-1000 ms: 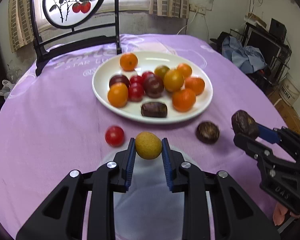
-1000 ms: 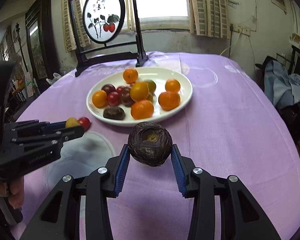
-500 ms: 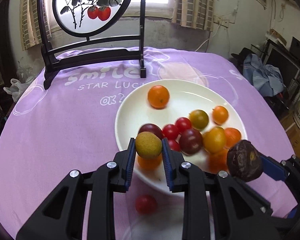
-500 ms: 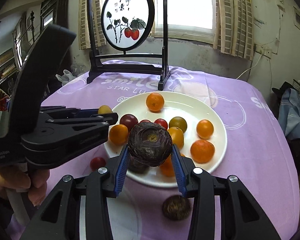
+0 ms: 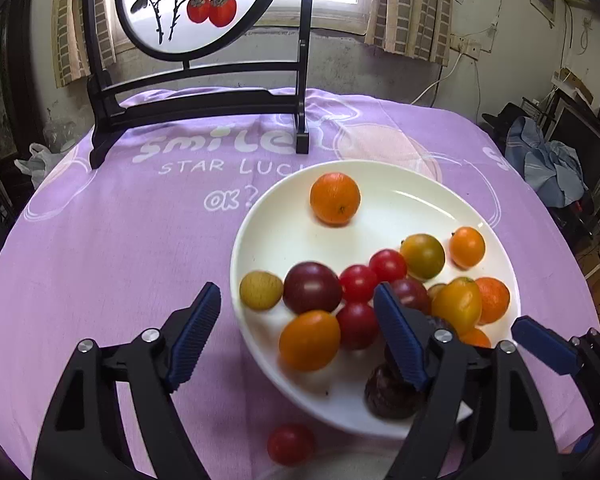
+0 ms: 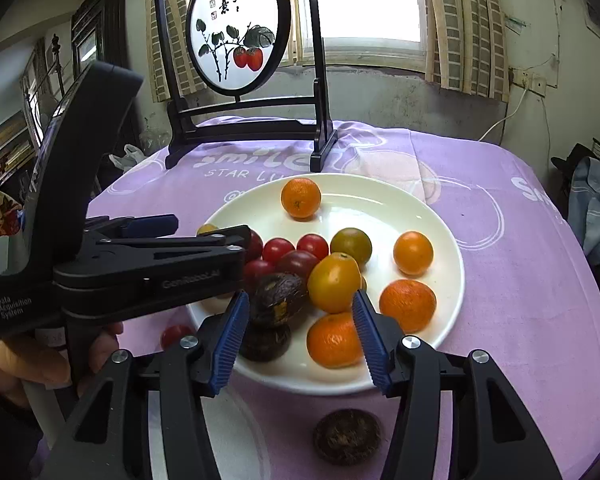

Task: Organize fruits
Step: 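Carry the brown fruit and yellow-green tomato onto the plate and open both tools, then grasp the last dark brown round fruit with the right tool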

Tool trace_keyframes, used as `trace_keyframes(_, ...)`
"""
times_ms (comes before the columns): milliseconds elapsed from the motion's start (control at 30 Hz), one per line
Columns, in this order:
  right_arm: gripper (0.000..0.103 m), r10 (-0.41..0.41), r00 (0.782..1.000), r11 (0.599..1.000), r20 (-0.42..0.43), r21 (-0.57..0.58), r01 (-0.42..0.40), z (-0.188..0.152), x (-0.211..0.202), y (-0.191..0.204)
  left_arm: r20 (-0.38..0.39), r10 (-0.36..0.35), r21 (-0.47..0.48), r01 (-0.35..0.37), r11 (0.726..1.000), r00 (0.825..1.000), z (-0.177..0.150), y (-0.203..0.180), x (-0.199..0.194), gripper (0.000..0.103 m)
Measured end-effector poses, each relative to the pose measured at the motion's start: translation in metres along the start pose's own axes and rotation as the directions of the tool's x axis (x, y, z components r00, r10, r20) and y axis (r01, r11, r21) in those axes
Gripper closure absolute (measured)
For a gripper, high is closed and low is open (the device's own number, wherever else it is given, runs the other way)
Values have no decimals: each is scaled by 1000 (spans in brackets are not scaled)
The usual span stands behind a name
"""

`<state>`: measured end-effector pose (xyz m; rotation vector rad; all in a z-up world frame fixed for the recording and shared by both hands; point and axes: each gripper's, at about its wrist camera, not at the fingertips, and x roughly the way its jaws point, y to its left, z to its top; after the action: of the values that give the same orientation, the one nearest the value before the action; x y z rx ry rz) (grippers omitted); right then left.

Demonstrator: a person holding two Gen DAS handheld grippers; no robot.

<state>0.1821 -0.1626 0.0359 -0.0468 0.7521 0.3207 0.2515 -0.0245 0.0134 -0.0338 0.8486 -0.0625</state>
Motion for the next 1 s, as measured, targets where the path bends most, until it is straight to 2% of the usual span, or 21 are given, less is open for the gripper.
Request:
trace_keyframes(233,47,3,1000,1000,-5,25,-3,-16,-19,-8,6,-2,-6,2,1000,1000,-24,9,-21,15)
trace_keyframes(300,47,3,1000,1000,-11,26,-2,-22,-22,-9,-2,0,-2,0,1000,1000,-32,11,-26,15)
trace_keyframes(400,37,-15,1000,999,-19,37,16,-33,-26,-11,-16,-3,4,3,1000,1000,-43,13,-31,14)
trace_keyframes(700,37,-29,999,998,-44,50,32,-65,-39,-16,-45,-15,-33,14,999,999,-76,22,-43,11)
trace_keyframes(1000,37,-51,990,997,-133,56,59,-88,-27,-14,-53,-17,-25,15,1000,998,-101,27,-41,10)
